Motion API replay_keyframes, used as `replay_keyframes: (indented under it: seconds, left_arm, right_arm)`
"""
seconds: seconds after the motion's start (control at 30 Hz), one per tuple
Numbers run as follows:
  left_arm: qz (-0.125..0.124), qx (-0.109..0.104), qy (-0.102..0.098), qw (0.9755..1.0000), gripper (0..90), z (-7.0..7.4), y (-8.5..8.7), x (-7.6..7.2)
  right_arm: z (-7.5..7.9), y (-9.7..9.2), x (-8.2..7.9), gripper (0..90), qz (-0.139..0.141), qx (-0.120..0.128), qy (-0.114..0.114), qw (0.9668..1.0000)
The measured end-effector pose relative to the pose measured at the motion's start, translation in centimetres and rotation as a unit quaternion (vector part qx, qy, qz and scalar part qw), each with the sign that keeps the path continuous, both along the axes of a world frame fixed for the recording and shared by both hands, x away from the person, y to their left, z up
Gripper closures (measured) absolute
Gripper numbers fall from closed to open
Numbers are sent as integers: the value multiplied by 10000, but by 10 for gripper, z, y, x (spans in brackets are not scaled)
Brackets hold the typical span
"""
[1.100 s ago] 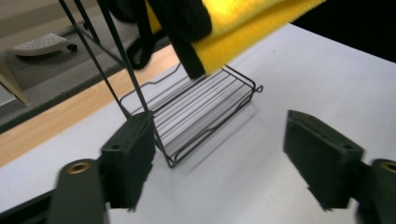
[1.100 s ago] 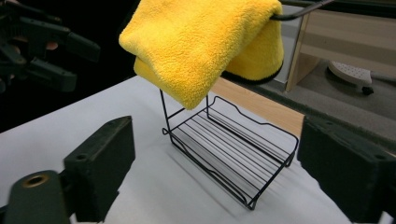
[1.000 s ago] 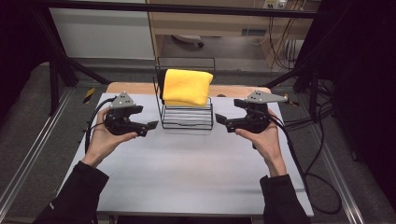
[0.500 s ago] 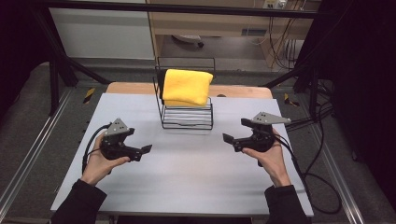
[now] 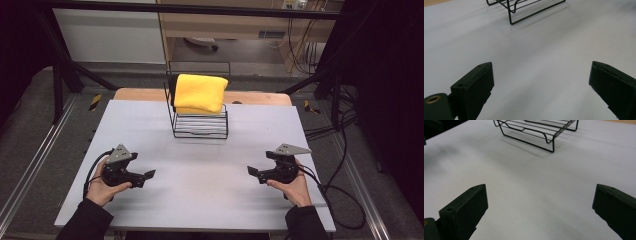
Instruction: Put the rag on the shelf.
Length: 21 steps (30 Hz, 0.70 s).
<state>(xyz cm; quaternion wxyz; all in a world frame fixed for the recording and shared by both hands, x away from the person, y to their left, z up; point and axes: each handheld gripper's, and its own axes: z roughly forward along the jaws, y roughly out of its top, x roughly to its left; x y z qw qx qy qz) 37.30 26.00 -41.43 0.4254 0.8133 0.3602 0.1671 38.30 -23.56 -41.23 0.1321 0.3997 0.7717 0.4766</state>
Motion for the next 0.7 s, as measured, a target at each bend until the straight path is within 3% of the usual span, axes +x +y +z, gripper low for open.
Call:
replay_keyframes:
  seconds: [0.43,0.7]
  left_arm:
    - [-119,0,136,9998,72,-20,9,-6]
    - [-55,34,194,9998,72,-27,16,-8]
  right_arm:
    - [-32,-30,-13,8,-34,-138,285,9995]
    - [-37,-31,-16,8,-3,-316,400,9987]
